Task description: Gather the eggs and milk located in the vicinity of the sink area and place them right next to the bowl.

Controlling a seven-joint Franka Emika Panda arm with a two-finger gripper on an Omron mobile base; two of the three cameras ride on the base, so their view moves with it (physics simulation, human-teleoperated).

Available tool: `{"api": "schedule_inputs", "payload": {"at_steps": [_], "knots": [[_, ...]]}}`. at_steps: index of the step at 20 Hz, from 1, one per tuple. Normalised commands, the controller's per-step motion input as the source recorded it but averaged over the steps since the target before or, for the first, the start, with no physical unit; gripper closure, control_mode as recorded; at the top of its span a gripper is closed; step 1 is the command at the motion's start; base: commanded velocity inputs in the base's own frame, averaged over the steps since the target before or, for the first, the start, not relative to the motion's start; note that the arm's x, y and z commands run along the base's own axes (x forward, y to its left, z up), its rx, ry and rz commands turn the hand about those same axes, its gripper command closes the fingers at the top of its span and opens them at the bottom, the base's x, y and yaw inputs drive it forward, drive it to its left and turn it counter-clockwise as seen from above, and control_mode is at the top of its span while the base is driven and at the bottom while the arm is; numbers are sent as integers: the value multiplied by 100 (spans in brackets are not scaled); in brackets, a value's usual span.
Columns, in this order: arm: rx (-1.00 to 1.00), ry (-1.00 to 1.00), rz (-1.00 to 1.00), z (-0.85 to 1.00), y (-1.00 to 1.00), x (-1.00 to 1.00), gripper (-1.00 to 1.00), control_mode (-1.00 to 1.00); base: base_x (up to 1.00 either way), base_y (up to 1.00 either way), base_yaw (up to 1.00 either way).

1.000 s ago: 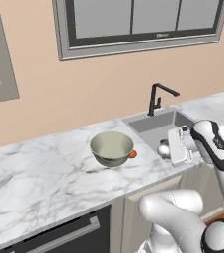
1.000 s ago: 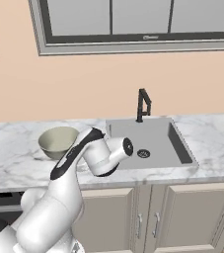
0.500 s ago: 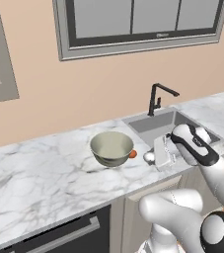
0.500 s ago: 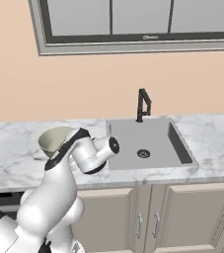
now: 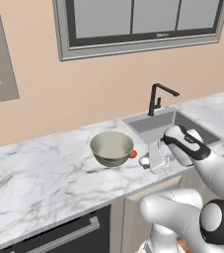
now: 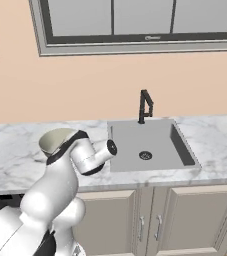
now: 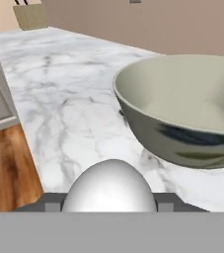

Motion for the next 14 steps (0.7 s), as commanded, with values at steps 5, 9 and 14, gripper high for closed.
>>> {"api": "schedule_inputs", "payload": {"at_steps": [5, 9, 14], "knots": [[0, 0, 0, -8, 0, 17, 100, -100, 0, 0, 0], [0, 0, -3, -9, 0, 29, 100, -100, 0, 0, 0], [0, 0, -7, -14, 0, 12, 100, -100, 0, 0, 0]]}}
